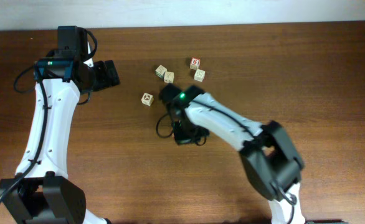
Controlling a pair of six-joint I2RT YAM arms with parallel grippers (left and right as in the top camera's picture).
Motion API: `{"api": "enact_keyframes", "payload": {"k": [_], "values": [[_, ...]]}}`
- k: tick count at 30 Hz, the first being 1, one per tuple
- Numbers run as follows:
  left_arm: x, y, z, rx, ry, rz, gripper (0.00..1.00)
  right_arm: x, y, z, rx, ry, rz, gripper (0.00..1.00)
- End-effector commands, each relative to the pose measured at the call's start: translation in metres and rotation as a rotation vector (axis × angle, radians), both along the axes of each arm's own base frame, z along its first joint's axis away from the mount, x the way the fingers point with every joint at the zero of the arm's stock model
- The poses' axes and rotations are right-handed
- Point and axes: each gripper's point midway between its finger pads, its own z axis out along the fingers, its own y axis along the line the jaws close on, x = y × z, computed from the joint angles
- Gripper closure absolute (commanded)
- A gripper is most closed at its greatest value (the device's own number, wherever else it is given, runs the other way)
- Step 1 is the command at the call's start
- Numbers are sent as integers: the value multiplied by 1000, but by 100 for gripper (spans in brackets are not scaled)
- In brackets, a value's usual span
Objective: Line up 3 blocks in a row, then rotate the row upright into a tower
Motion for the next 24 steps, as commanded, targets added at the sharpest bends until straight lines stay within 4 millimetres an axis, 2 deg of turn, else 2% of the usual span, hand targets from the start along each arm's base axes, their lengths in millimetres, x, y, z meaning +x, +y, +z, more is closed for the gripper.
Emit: {"api": "enact_keyframes", "payload": {"k": [1, 3, 5, 8, 11, 13, 24], "values": [[3, 2, 3, 5, -10, 15, 1, 23, -29, 61, 49, -102, -53, 95], [3, 2, 3, 5, -10, 15, 1, 8, -40, 44, 18, -36, -44, 95], [3, 2, 3, 5, -10, 15, 1, -7, -40, 20, 10, 4, -32, 95], [3, 2, 3, 6, -10, 15, 1, -14, -44, -8, 10, 5, -59, 95], [3, 2, 3, 5, -10, 15, 1, -14, -41, -26, 40, -10, -76, 95], [3, 2, 3, 6, -10, 14, 1, -17, -35, -29, 68, 2, -104, 96], [3, 2, 3, 6, -10, 14, 1, 6, -16, -29, 140, -96, -121, 96]]}}
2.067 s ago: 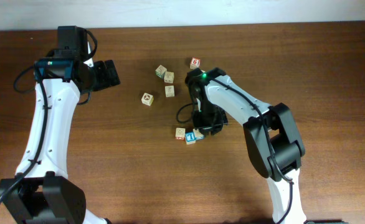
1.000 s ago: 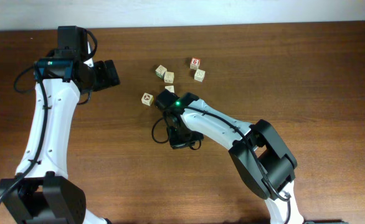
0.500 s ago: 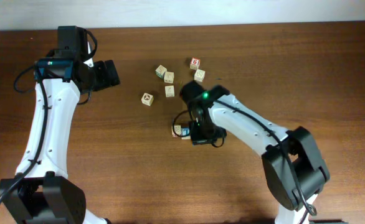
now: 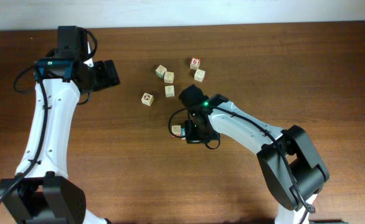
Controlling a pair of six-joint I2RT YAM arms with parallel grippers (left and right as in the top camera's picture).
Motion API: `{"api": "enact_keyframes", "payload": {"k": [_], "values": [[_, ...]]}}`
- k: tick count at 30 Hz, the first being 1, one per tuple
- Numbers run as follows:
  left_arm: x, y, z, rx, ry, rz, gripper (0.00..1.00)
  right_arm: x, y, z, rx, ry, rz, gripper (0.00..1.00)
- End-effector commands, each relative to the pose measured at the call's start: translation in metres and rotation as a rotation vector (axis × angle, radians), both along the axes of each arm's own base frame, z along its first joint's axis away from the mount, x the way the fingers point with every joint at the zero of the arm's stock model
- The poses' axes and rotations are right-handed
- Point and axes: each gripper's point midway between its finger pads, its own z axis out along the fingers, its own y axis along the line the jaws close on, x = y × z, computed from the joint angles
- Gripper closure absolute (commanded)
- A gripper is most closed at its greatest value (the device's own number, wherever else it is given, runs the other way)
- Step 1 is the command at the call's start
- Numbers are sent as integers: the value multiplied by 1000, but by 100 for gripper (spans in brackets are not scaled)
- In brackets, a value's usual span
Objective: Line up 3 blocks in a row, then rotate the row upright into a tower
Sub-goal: 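Open the right gripper and lift it away from the block row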
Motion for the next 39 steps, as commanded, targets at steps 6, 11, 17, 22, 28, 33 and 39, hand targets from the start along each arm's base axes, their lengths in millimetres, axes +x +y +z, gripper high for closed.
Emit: {"api": "enact_keyframes", "payload": {"k": [6, 11, 17, 22, 28, 33, 39], "values": [[3, 2, 3, 6, -10, 14, 1, -23, 15, 2, 69, 89, 28, 96], [3, 2, 3, 6, -10, 14, 1, -22, 25, 0, 20, 17, 25, 96], [3, 2, 3, 6, -10, 14, 1, 4, 31, 2, 23, -101, 15, 96], [3, 2, 3, 5, -10, 15, 1, 11, 28, 2, 2, -138, 8, 96], [3, 2, 3, 5, -10, 15, 1, -8, 15, 33, -11, -67, 35, 96], [3, 2, 3, 6, -10, 14, 1, -3, 3, 2, -73, -96, 23, 96], [3, 2, 3, 6, -10, 14, 1, 9, -1, 4, -100, -151, 13, 96]]}}
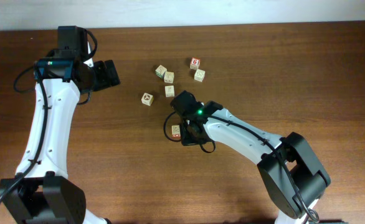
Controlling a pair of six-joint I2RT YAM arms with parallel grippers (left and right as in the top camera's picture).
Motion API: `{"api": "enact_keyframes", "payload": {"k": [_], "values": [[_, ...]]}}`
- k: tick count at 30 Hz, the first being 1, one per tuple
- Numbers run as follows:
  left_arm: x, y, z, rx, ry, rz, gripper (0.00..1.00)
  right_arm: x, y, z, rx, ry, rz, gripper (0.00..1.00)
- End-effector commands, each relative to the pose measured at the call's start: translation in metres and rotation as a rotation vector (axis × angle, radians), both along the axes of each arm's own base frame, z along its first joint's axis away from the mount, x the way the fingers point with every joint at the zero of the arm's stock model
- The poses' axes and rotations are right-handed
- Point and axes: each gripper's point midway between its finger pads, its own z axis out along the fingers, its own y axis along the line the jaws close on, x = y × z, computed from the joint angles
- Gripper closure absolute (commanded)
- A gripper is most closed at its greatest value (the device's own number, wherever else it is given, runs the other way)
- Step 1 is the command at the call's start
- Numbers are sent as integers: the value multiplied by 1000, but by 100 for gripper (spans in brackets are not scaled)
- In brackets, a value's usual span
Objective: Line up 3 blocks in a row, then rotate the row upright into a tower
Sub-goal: 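Open the right gripper and lift it away from the block row, then bring the left and right grippers down to opposite ends of the row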
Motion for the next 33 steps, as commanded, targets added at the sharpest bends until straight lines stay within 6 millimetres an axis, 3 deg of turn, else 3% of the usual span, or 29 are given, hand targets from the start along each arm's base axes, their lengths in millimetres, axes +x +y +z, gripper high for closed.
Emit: {"api": "enact_keyframes", "payload": {"k": [1, 8, 9, 11, 12, 13, 14, 15, 17, 20, 21, 23, 25, 26, 28, 30, 33], "values": [[3, 2, 3, 5, -10, 15, 1, 5, -7, -4, -31, -24, -4, 96], [3, 2, 3, 5, -10, 15, 1, 7, -4, 2, -20, -31, 21, 96], [3, 2, 3, 6, -10, 14, 1, 8, 1, 17, 9, -28, 46, 96], [3, 2, 3, 5, -10, 15, 1, 24, -11, 88, 73, -102, 3, 96], [3, 2, 3, 6, -10, 14, 1, 30, -18, 109, 101, -139, 2, 96], [3, 2, 3, 6, -10, 14, 1, 35, -39, 139, 164, -173, -9, 88], [3, 2, 3, 5, -10, 15, 1, 34, -57, 144, 182, -148, -55, 88], [6, -4, 5, -25, -24, 0, 1, 33, -75, 141, 222, -91, -35, 90], [9, -9, 6, -55, -37, -16, 1, 26, -88, 126, 262, -5, 45, 96], [3, -16, 1, -68, -4, -31, 1, 22, -92, 85, 233, 97, 22, 92], [-3, -29, -1, -140, 25, -63, 31, 18, -94, 68, 217, 157, 14, 92], [-21, -43, -19, -204, 116, -28, 100, 26, -88, 47, 219, 161, 21, 96], [-42, -65, -57, -207, 210, -77, 100, 29, -80, 30, 228, 142, 39, 96], [-60, -90, -86, -274, 269, -134, 100, 26, -80, 23, 229, 148, 20, 96], [-82, -128, -122, -403, 307, -222, 100, 21, -71, 15, 293, 156, 30, 96], [-89, -156, -145, -494, 264, -293, 100, 19, -64, 9, 339, 152, 41, 96], [-89, -167, -162, -492, 241, -332, 100, 20, -64, 9, 341, 146, 42, 96]]}}
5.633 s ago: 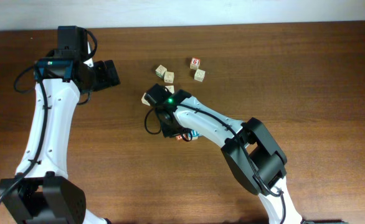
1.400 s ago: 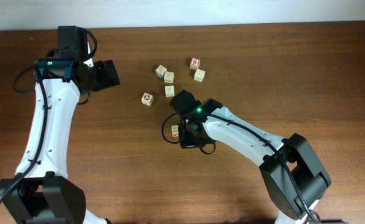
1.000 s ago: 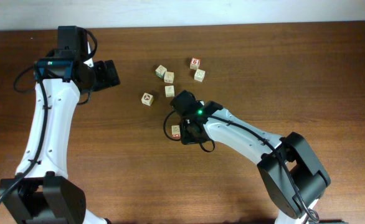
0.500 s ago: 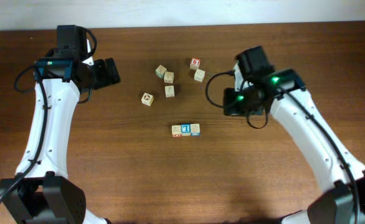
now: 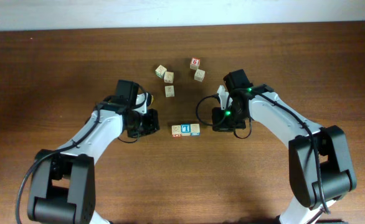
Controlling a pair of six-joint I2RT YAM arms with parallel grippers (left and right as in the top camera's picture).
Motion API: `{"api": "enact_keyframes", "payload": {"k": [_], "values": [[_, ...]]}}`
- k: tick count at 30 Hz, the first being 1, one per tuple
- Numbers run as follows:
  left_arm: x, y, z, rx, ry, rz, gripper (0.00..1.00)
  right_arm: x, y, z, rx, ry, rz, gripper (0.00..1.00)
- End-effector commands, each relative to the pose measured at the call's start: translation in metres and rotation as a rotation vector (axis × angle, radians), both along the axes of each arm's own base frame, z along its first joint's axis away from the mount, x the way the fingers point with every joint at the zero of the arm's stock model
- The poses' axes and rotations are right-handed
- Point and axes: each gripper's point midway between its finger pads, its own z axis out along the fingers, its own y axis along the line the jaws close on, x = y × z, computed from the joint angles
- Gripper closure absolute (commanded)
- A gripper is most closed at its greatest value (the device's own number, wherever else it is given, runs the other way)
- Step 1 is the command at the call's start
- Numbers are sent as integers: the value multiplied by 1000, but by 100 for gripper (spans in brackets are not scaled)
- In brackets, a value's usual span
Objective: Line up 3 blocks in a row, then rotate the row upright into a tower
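Observation:
A short row of small wooden blocks (image 5: 185, 129) lies side by side at the table's middle; its centre block shows a blue mark. Several more blocks sit behind it: two (image 5: 165, 73) close together, a red-marked one (image 5: 195, 63), one (image 5: 199, 74) below that, and a single one (image 5: 169, 91). Another block (image 5: 146, 98) is partly covered by the left arm. My left gripper (image 5: 151, 122) is just left of the row and my right gripper (image 5: 218, 119) just right of it. Both are apart from the row, and their jaws are too dark to read.
The brown wooden table (image 5: 307, 56) runs to a pale wall edge along the top. Both arms reach in from the front, the left arm's elbow near the lower left and the right arm's near the lower right. A black cable loops beside the right gripper.
My left arm was at the far left back; its gripper now lies low beside the row. My right gripper has moved off to the right. A short row now lies where one block lay.
At first my right gripper was low at the centre below the cluster, its wrist covering one block. Then a block showed at its tip, left of it, and stayed there. The left arm kept still at the far left. Now both grippers flank a short row.

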Motion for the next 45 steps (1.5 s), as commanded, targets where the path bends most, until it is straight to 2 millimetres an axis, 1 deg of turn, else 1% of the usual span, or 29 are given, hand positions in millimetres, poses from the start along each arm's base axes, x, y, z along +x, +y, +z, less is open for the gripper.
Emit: {"api": "enact_keyframes", "payload": {"k": [1, 3, 4, 7, 8, 9, 11, 13, 15, 18, 19, 20, 22, 23, 26, 29, 32, 34, 36, 41, 45], "values": [[-6, -16, -9, -49, 22, -25, 100, -4, 5, -2, 21, 14, 4, 96], [-6, -30, -18, -74, 36, -44, 100, -2, 6, -1, 25, 4, 4, 96], [-6, -33, -24, -74, 40, -52, 100, -2, 6, -1, 25, 4, 4, 96], [-9, -35, -33, -79, 67, -57, 100, -2, 6, -1, 25, 4, 4, 96], [-9, -36, -32, -81, 59, -65, 100, -2, 6, -1, 25, 4, 4, 96], [-6, -43, -28, -113, 20, -117, 100, -2, 6, -1, 25, 4, 4, 96], [-7, -46, -28, -114, 14, -130, 100, -2, 6, -2, 25, 4, 4, 96], [-9, -52, -26, -126, -8, -179, 100, -2, 6, -3, 25, 4, 3, 96], [-9, -52, -26, -127, -9, -180, 100, -6, 5, -10, 25, 14, -17, 96], [-9, -52, -26, -127, -9, -180, 100, 3, 8, -11, 39, -29, -18, 96], [-9, -52, -26, -127, -9, -180, 100, 7, 12, -11, 47, -51, -9, 96], [-9, -52, -26, -127, -9, -180, 100, 8, 20, -15, 51, -62, 9, 96], [-9, -52, -26, -126, -9, -180, 100, 4, 35, -30, 50, -54, 48, 96], [-9, -52, -26, -125, -9, -179, 100, 4, 39, -34, 51, -56, 59, 96], [-8, -51, -26, -123, -10, -179, 100, 6, 40, -33, 58, -65, 60, 96], [-8, -51, -26, -120, -11, -178, 100, 5, 44, -27, 82, -65, 64, 96], [-8, -51, -26, -120, -11, -178, 100, 11, 32, -25, 82, -63, 28, 96], [-8, -51, -26, -119, -12, -178, 100, 15, 25, -23, 111, -54, 4, 96], [-8, -51, -26, -116, -13, -177, 100, 13, 29, -21, 137, -45, 9, 96], [-8, -51, -26, -116, -13, -177, 100, 4, 47, -9, 261, -3, 37, 96], [-7, -51, -26, -117, -14, -177, 100, 3, 51, 4, 293, -11, 43, 96]]}}
